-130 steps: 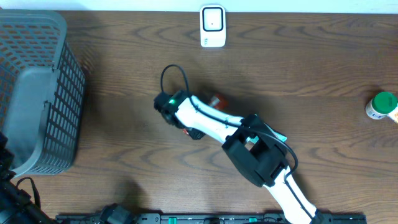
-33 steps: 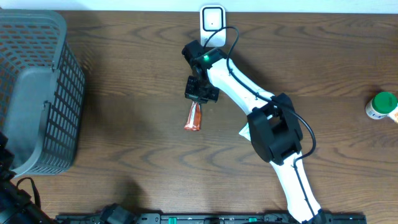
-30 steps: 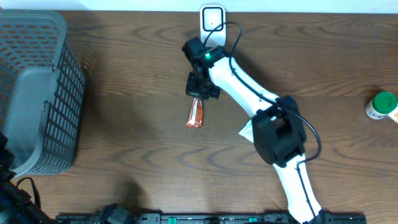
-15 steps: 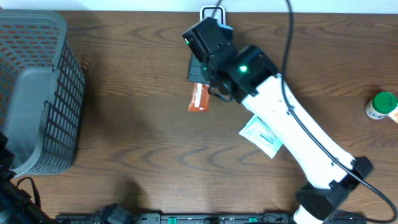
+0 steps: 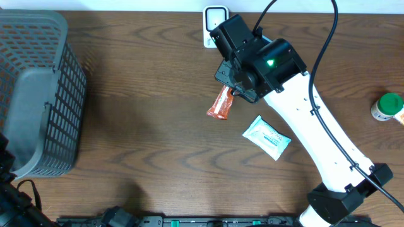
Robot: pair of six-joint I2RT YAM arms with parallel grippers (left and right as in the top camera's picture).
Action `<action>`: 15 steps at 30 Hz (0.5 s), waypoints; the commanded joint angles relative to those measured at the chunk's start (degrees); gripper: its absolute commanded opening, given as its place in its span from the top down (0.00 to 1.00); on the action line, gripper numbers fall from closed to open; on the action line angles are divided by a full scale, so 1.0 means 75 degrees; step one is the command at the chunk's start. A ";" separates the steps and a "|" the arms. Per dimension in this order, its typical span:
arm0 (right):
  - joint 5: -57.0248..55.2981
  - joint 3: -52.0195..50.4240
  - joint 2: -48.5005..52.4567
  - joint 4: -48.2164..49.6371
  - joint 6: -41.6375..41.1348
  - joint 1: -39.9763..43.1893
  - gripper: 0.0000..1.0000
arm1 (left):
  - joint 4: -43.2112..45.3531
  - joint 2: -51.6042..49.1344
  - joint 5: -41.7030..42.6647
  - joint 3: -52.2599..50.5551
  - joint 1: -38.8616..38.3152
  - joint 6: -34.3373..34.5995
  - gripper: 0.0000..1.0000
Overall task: Scan the item barcode
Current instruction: 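Hold the TOP bar up in front of the scanner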
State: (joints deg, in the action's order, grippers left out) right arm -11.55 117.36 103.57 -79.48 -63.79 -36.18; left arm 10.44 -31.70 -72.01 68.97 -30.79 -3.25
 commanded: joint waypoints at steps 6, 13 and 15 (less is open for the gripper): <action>-0.0017 0.0038 -0.0195 0.0804 0.1661 0.0050 0.98 | 0.0009 0.0061 -0.0093 -0.0067 0.0032 -0.0096 0.15; 0.0880 0.0038 -0.0376 0.2626 0.5155 0.0166 0.99 | 0.0009 0.0061 -0.0093 -0.0067 0.0032 -0.0096 0.15; 0.1915 0.0038 -0.0379 0.2999 0.6382 0.0344 0.99 | 0.0009 0.0061 -0.0093 -0.0067 0.0032 -0.0099 0.15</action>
State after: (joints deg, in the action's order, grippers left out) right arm -6.46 117.32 102.94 -58.81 -34.20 -35.44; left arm 10.44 -31.70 -72.01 68.97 -30.79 -3.25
